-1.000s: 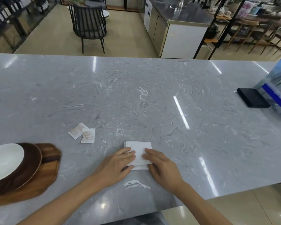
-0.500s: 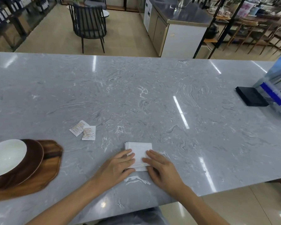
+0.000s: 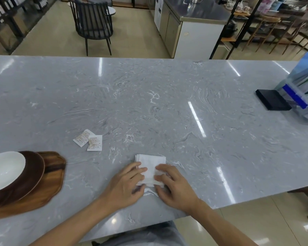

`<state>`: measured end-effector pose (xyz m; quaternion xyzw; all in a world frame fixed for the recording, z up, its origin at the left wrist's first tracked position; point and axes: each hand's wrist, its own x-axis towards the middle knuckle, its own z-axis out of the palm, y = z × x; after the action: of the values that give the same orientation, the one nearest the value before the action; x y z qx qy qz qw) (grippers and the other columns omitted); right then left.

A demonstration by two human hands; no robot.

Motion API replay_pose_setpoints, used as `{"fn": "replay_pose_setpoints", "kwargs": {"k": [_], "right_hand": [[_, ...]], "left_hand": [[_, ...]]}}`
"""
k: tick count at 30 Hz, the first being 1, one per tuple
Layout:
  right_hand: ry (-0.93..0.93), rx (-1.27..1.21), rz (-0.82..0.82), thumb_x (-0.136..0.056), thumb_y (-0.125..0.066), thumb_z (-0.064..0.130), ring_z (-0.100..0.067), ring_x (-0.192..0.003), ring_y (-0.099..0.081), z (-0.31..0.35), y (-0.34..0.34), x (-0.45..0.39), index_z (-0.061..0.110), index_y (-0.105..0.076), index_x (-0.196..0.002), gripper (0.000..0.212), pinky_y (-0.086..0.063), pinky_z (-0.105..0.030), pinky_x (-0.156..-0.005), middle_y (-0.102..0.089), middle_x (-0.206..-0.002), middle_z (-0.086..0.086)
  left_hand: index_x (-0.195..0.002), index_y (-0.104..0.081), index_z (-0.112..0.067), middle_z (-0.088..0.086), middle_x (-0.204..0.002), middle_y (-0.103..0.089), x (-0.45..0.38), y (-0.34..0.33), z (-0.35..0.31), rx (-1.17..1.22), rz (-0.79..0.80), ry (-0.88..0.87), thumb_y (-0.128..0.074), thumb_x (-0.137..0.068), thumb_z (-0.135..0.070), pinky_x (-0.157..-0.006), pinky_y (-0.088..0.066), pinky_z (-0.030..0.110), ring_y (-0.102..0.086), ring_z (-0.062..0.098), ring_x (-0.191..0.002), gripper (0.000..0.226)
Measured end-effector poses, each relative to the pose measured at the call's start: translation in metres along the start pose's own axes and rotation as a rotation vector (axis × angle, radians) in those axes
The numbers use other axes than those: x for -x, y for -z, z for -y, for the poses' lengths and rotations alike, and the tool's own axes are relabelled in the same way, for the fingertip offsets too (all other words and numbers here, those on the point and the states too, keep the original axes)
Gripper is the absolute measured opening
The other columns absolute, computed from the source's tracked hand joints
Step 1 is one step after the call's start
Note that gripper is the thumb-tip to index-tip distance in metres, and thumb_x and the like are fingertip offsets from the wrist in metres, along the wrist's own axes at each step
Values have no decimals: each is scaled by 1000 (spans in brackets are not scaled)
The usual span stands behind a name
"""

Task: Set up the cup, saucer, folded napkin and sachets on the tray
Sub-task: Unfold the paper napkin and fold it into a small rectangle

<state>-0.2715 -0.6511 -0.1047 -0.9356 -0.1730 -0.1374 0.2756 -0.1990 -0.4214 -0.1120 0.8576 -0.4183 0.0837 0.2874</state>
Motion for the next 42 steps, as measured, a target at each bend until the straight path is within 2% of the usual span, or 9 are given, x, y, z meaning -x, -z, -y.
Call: {"fn": "replay_pose_setpoints", "kwargs": {"k": [4, 6, 8, 10, 22, 30, 32, 37, 42], "right_hand": [[-89, -15, -84, -102, -53, 25, -23, -122, -55, 5, 0, -10, 11, -68, -100, 21, -46, -40, -100, -59, -133, -8], [-180, 50, -115, -105, -44, 25, -22, -131, -52, 10, -5, -21, 12, -67, -115, 28, -42, -40, -109, -56, -141, -5], [-266, 155, -60, -107, -40, 28, -22, -145, -40, 13, -11, -29, 11, -55, -141, 40, -31, -37, -120, -46, -155, -6], [-326, 211, 36, -108, -38, 30, -20, -153, -24, 14, -19, -30, 10, -38, -154, 50, -23, -39, -125, -30, -164, -7], [-447, 358, 247, -105, -13, 48, -14, -156, 8, 12, -31, -22, 13, -3, -161, 67, 4, -42, -125, 2, -170, -1], [-424, 234, 324, -105, -18, 53, -14, -155, 12, 10, -17, -25, 16, 4, -161, 71, 8, -41, -127, 8, -169, 2], [-434, 101, 340, -104, -34, 54, -15, -156, 2, 5, -5, -30, 18, -5, -162, 74, -1, -41, -127, -2, -170, 3], [-455, 67, 418, -88, -68, 51, -28, -139, -36, -10, 26, -64, 19, -31, -154, 83, -33, -43, -114, -40, -153, -4], [-459, 96, 664, -73, -84, 49, -26, -122, -43, -16, 33, -102, 22, -45, -139, 80, -41, -37, -103, -51, -132, -5]], "left_hand": [[-88, -70, -17, 0, -128, -67, -20, 10, -4, -42, -15, 26, -60, -90, -31, -101, -48, 40, -50, 20, -134, 18], [-115, -70, -12, 5, -141, -60, -37, 9, -8, -144, 35, 54, -48, -97, -32, -110, -41, 40, -43, 22, -142, 35], [-145, -50, -7, 8, -158, -42, -48, 6, -11, -244, 167, 113, -33, -102, -39, -120, -31, 44, -29, 24, -151, 56], [-155, -31, -8, 6, -165, -26, -47, 2, -9, -311, 294, 161, -18, -102, -44, -124, -21, 47, -18, 22, -154, 65], [-158, -7, -9, 5, -168, -4, -35, -7, -1, -314, 375, 217, -17, -101, -42, -125, -17, 46, -4, 19, -156, 66], [-158, 11, -13, 0, -166, 20, -38, -4, 3, -286, 508, 216, -10, -102, -51, -126, 8, 41, 20, 16, -153, 71], [-160, 4, -12, 1, -169, 9, -45, 5, 7, -188, 554, 198, -26, -103, -51, -126, 6, 38, 12, 17, -155, 74], [-156, -24, -13, 3, -157, -32, -76, 34, 20, -24, 580, 204, -68, -86, -42, -118, -22, 30, -23, 22, -142, 88], [-131, -48, -28, -1, -125, -50, -110, 40, 29, -50, 798, 309, -85, -66, -46, -98, -40, 34, -35, 22, -121, 77]]}}
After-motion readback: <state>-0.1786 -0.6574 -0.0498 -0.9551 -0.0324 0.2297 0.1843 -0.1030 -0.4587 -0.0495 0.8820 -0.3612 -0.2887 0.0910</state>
